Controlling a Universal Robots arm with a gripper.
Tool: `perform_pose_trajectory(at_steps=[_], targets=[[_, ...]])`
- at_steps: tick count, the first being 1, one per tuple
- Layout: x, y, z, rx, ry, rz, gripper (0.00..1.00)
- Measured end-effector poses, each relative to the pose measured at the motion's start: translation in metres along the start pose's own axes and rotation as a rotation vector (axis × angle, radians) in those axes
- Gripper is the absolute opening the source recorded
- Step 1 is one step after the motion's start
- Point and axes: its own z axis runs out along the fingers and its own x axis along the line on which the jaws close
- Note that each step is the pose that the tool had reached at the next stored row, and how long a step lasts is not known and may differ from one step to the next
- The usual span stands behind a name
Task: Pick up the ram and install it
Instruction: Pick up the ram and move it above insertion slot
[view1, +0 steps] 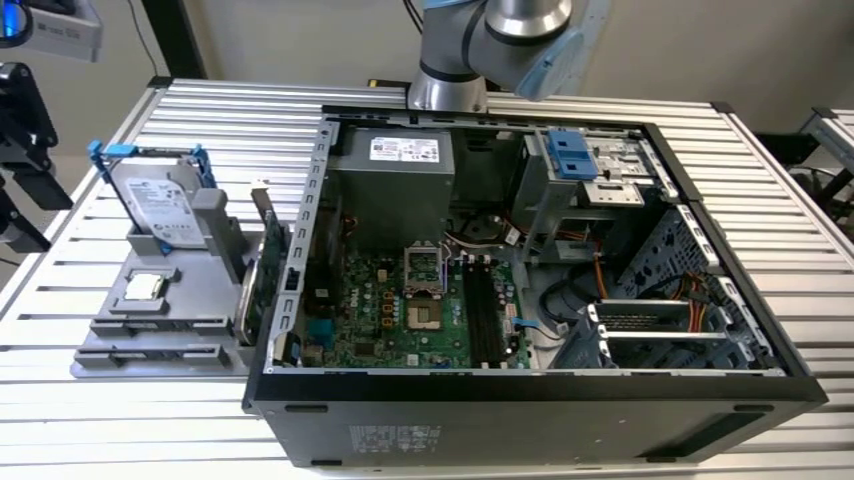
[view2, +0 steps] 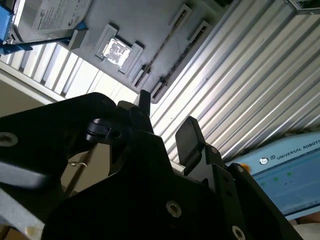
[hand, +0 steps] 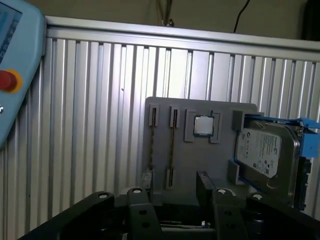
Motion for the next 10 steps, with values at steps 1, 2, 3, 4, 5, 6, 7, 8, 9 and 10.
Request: perform_pose_trajectory(at_steps=[1, 2, 3, 4, 5, 6, 7, 8, 9, 10], targets=[[-0.0011, -0.0001, 0.0001, -0.0007, 0.0058, 0.001, 1.00], [-0.0013, -0.0002, 0.0015, -0.0002, 0.0098, 0.002, 1.00], [-0.0013, -0.0002, 0.0028, -0.0001, 0.0101, 0.008, 1.00], [-0.0012, -0.0002, 0.0040, 0.0003, 0.0100, 0.014, 1.00], [-0.0012, -0.0002, 0.0052, 0.0006, 0.0100, 0.021, 1.00], [-0.0012, -0.0003, 0.0062, 0.0004, 0.0102, 0.026, 1.00], [-0.0011, -0.0004, 0.0075, 0.0007, 0.0101, 0.028, 1.00], [-0.0011, -0.0005, 0.0082, 0.0007, 0.0101, 0.028, 1.00], [-0.0011, -0.0005, 0.0082, 0.0006, 0.0102, 0.028, 1.00], [-0.0011, -0.0005, 0.0083, 0.0008, 0.0101, 0.028, 1.00]])
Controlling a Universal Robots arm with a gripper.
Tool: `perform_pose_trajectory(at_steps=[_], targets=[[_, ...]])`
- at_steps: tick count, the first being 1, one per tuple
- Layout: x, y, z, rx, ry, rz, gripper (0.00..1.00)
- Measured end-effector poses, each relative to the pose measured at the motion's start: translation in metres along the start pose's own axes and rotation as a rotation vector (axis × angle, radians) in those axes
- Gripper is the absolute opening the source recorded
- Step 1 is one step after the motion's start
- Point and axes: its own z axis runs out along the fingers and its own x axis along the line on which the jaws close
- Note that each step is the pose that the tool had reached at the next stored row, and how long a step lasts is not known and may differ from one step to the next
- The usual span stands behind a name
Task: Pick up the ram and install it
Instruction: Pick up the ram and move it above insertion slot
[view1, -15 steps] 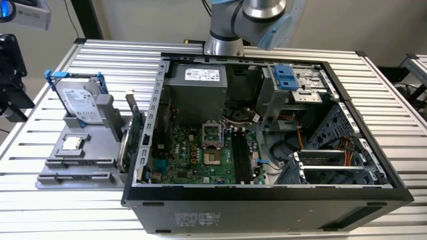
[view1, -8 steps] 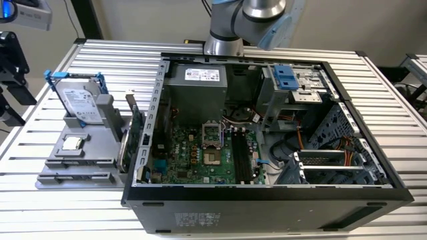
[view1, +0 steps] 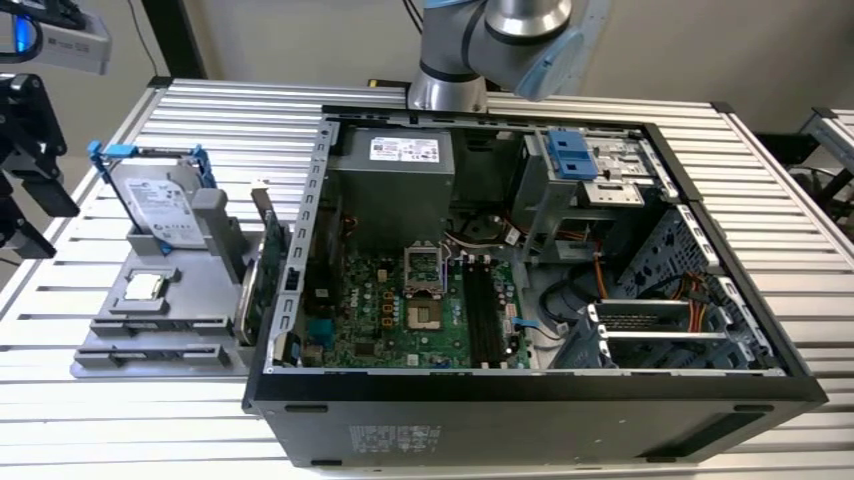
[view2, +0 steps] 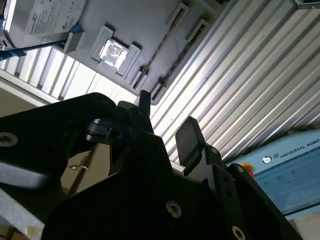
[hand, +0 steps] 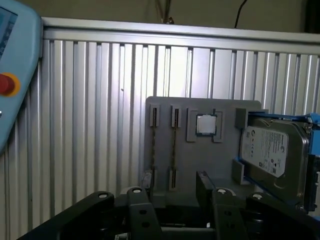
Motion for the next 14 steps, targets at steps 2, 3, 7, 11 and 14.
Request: perform_pose_trajectory(at_steps=[2, 3, 7, 11, 14], targets=[[0.0000, -0.0001, 0.0008, 0.0002, -0.0001, 0.000, 1.00], [0.0001, -0.0002, 0.0021, 0.0004, -0.0003, 0.000, 1.00], [0.0002, -0.0006, 0.0049, 0.0000, 0.0000, 0.000, 1.00], [0.0003, -0.0007, 0.0065, 0.0002, -0.0001, 0.000, 1.00], [0.0004, -0.0008, 0.0093, 0.0003, 0.0001, 0.000, 1.00]])
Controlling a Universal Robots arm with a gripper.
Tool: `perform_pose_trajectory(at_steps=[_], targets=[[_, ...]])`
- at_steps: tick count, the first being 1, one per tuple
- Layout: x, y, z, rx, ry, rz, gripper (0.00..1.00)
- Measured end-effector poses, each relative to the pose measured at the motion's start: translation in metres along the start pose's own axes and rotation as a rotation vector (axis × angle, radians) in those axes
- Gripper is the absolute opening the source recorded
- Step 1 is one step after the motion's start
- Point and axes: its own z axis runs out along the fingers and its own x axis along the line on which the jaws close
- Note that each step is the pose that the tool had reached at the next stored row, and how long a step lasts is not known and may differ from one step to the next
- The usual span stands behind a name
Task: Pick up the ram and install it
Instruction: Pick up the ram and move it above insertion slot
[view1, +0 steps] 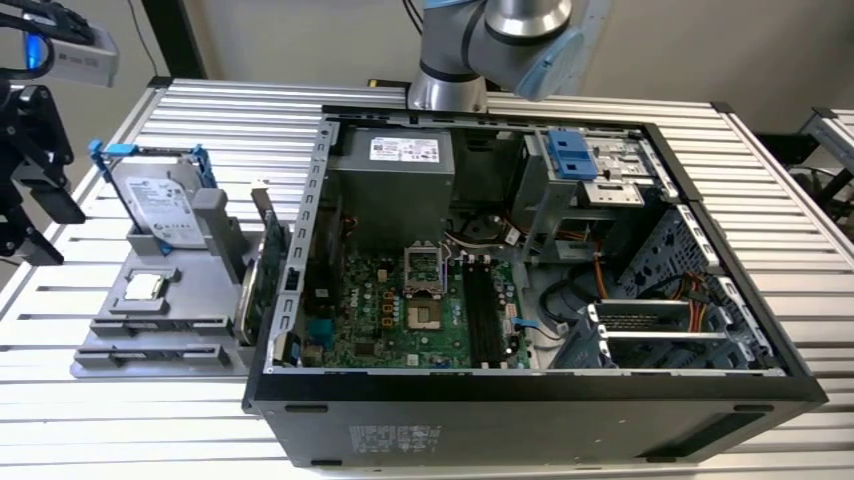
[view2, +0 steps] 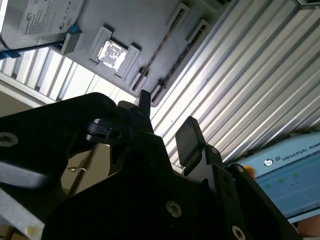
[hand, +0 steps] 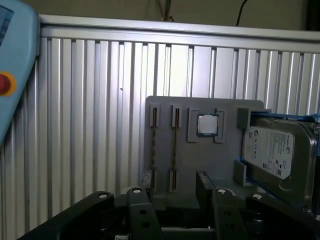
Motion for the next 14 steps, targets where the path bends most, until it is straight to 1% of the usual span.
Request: perform_pose_trajectory(at_steps=[9, 14], targets=[[0.0000, -0.0002, 0.0122, -0.0001, 0.0014, 0.000, 1.00], [-0.0003, -0.0003, 0.0191, -0.0003, 0.0031, 0.000, 1.00]])
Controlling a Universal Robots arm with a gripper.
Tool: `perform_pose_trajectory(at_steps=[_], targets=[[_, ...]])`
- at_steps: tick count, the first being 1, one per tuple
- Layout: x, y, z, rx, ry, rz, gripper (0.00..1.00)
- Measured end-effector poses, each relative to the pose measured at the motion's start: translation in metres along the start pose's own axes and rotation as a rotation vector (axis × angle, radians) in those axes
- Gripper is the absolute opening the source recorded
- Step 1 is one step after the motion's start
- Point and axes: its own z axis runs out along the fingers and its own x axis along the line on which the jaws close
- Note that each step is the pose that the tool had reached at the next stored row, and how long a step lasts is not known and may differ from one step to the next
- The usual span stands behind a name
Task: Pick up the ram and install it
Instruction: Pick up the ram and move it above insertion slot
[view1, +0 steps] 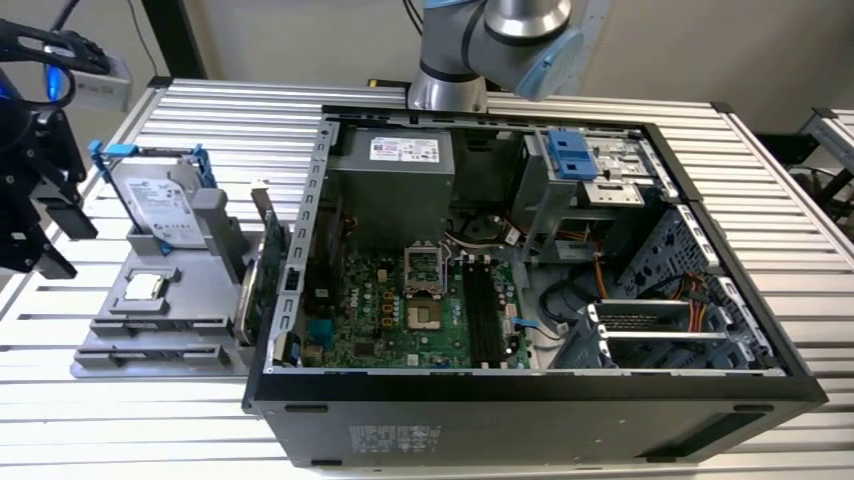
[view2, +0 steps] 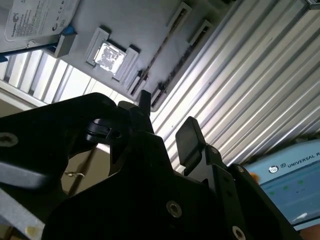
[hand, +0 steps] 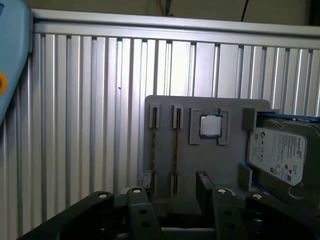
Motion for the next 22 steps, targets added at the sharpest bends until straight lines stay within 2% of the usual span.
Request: perform_pose_trajectory(at_steps=[12, 22], targets=[[-0.0010, -0.0014, 0.0149, -0.0001, 0.0040, 0.000, 1.00], [-0.0018, -0.0092, 0.0254, 0.0000, 0.0064, 0.000, 1.00]])
